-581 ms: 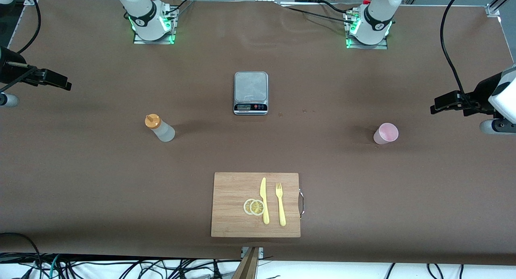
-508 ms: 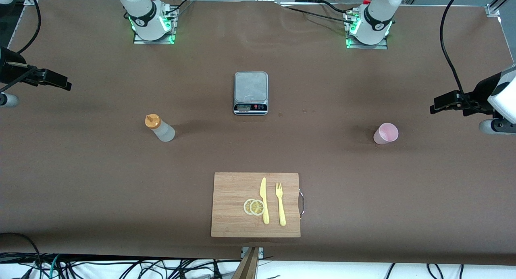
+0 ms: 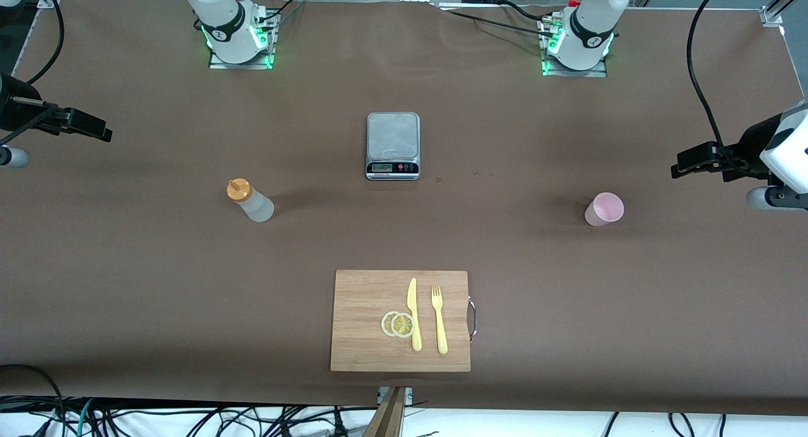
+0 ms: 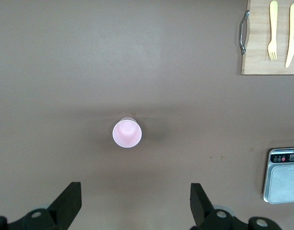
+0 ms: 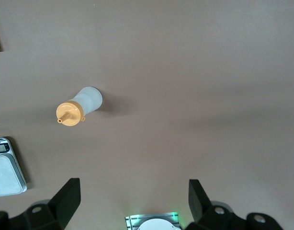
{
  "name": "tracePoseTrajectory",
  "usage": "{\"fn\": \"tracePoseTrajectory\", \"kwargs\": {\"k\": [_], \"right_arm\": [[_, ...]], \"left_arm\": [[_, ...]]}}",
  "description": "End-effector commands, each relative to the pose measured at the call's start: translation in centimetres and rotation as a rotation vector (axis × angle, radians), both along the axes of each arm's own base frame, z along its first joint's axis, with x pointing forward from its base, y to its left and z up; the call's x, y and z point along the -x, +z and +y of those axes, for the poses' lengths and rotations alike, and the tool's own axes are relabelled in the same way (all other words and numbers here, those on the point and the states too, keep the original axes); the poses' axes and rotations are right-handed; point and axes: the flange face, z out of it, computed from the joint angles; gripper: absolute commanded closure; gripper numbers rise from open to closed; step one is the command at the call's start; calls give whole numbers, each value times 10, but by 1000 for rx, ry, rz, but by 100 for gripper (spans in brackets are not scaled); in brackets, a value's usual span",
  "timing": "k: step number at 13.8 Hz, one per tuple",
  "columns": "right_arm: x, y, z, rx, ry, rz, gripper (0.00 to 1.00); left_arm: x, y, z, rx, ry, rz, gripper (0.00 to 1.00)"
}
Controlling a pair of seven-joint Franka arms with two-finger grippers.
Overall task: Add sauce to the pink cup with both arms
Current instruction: 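Move the left gripper toward the pink cup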
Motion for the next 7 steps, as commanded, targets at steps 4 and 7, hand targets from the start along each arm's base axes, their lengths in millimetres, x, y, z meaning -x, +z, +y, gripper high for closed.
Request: {"fn": "tracePoseTrajectory", "kwargs": {"k": [4,7], "right_arm": [[-2,5,0,-3,2,-7,0],[-2,5,0,-3,2,-7,0]], "left_arm": [[0,3,-4,-22,-3,5,0],[-3,-4,-3,-22,-2,17,0]]}}
